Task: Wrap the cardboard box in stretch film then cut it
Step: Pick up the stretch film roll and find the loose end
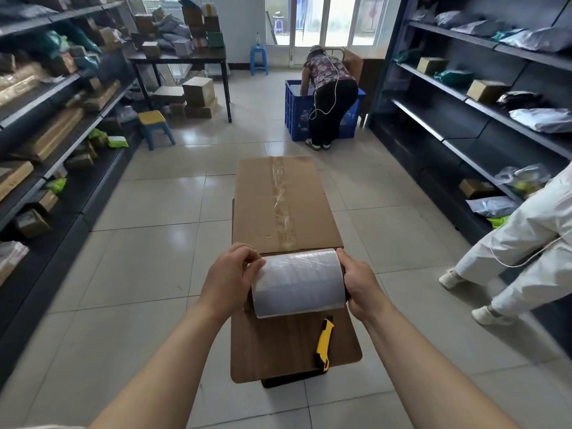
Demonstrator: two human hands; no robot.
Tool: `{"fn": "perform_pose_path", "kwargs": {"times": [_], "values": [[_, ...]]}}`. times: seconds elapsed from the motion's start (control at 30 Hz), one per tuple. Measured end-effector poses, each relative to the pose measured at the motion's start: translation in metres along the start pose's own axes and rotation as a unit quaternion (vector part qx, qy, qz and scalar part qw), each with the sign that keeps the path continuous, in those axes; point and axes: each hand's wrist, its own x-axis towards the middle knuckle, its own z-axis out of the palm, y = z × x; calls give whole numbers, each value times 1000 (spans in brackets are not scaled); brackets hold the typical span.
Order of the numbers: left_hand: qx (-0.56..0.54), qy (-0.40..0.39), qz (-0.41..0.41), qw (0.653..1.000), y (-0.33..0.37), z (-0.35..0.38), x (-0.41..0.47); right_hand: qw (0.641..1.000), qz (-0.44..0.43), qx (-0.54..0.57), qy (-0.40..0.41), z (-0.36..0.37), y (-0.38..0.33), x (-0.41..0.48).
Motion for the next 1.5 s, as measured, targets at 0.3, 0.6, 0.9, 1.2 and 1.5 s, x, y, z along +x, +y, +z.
{"fn": "perform_pose_path", "kwargs": {"times": [0.3,0.6,0.9,1.2,1.5], "values": [[-198,-42,-198,959,20,-11,2,996,-2,-58,-63,-5,-22,-16],[-92,-217,-75,969,37,-11,-7,994,12,-79,-75,-9,-16,-10],[-206,-108,-154,960,32,-9,-4,993,10,-63,-99,-17,-14,-11],[-118,-253,-159,947,43,2,-2,988,5,-101,-121,-19,-13,-10],[-254,-201,-303,896,27,1,-7,984,-2,-76,-158,-30,-7,-3]]}}
